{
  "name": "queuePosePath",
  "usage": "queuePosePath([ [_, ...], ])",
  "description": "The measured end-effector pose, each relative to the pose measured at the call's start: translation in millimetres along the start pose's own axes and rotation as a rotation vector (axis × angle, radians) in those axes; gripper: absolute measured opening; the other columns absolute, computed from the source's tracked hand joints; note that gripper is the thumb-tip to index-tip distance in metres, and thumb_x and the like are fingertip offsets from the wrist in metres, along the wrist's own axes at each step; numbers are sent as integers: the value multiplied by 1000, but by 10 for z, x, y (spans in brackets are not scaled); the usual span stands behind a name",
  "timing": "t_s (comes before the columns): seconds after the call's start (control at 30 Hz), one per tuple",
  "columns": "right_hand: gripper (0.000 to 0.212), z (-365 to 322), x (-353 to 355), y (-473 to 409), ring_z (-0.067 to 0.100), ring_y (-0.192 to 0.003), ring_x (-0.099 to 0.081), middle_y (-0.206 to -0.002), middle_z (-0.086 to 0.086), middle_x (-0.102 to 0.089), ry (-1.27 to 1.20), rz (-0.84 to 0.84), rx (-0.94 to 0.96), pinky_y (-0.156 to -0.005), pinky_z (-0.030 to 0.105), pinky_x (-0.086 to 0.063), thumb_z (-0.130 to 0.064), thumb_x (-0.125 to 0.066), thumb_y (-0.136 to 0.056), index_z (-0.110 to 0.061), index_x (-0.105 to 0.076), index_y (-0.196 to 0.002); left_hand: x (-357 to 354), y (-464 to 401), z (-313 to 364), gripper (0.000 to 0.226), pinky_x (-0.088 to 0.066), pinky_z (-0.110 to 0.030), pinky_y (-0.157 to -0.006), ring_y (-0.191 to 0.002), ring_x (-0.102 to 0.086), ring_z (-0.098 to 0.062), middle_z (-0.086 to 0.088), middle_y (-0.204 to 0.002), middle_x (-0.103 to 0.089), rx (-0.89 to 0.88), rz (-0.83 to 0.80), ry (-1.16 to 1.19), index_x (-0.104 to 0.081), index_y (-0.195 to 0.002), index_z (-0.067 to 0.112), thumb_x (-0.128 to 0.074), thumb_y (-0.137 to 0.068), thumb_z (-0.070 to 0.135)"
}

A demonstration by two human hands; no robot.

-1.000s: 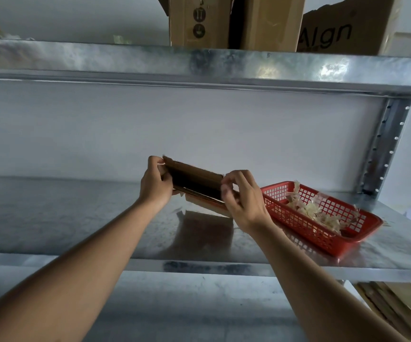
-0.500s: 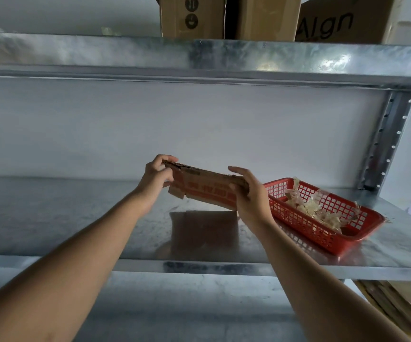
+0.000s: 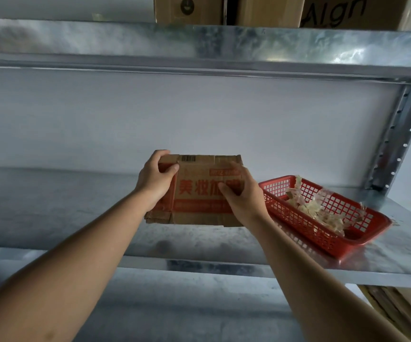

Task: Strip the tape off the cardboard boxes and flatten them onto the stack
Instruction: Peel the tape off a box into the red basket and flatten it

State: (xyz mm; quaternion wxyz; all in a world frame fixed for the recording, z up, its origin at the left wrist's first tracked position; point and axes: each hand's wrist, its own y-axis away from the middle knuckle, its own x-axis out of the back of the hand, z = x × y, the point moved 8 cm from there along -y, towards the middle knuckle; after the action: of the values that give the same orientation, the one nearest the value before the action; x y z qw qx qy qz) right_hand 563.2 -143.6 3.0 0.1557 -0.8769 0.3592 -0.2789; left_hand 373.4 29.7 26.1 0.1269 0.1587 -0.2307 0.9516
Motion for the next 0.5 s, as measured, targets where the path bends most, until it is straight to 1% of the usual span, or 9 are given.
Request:
queuePosePath([
  [0.03,61,37,0,3,8,-106,-61,-119,-14,-63,6,9,-16,-79,23,-58,-31,-72,-96,-34,-45,-150,-19,27,-12,44,-44,-32,-93,-120,-54,-20,0,-142,-50,3,-7,-47,-52,-142,37,-66,-100,39],
  [0.1,67,113,26,12,9,-109,-63,-123,-11,-66,12,49,-59,-86,33,-61,-35,-79,-90,-32,-47,-149,-65,101,-54,54,-42,-28,-98,-122,-54,-22,-5,-144,-41,13,-50,-128,-48,-150,34,-66,-99,41],
  [0.13,70,154,52,21,10,-107,-66,-120,-11,-68,12,86,-94,-88,38,-62,-40,-83,-85,-33,-49,-147,-91,145,-81,59,-39,-25,-102,-123,-52,-22,-6,-146,-35,13,-85,-171,-45,-153,30,-67,-99,41],
  [0.17,74,202,76,37,9,-105,-68,-117,-12,-70,9,127,-128,-88,40,-62,-44,-86,-80,-34,-51,-144,-114,187,-104,62,-35,-25,-106,-128,-49,-23,-6,-150,-29,1,-120,-221,-44,-155,26,-67,-99,40],
  [0.23,82,273,103,102,8,-103,-69,-116,-12,-72,12,188,-181,-88,40,-63,-48,-90,-72,-31,-55,-145,-155,252,-126,64,-30,-29,-116,-143,-41,-27,-7,-159,-18,-58,-183,-315,-45,-156,20,-68,-99,38],
  [0.3,87,277,116,205,6,-106,-69,-121,-11,-72,41,220,-204,-90,37,-62,-52,-90,-70,-27,-56,-146,-191,307,-132,60,-27,-37,-122,-150,-32,-30,-7,-165,-14,-136,-245,-372,-50,-153,16,-68,-99,36],
  [0.37,83,223,109,362,4,-105,-68,-122,-11,-73,48,232,-218,-90,31,-62,-51,-89,-72,-27,-58,-146,-211,369,-141,55,-30,-42,-124,-152,-30,-28,-3,-169,-15,-219,-305,-407,-52,-151,16,-64,-101,36],
  [0.43,75,159,83,562,1,-100,-68,-118,-12,-74,65,240,-231,-87,28,-61,-47,-88,-76,-27,-60,-143,-211,451,-137,52,-33,-44,-123,-153,-30,-24,0,-170,-18,-315,-363,-435,-52,-152,18,-57,-104,39],
  [0.5,65,112,45,792,0,-96,-69,-110,-16,-75,60,266,-257,-86,32,-63,-43,-87,-78,-30,-64,-138,-190,551,-154,52,-34,-45,-122,-154,-29,-22,2,-171,-20,-395,-415,-466,-51,-153,20,-53,-105,42],
])
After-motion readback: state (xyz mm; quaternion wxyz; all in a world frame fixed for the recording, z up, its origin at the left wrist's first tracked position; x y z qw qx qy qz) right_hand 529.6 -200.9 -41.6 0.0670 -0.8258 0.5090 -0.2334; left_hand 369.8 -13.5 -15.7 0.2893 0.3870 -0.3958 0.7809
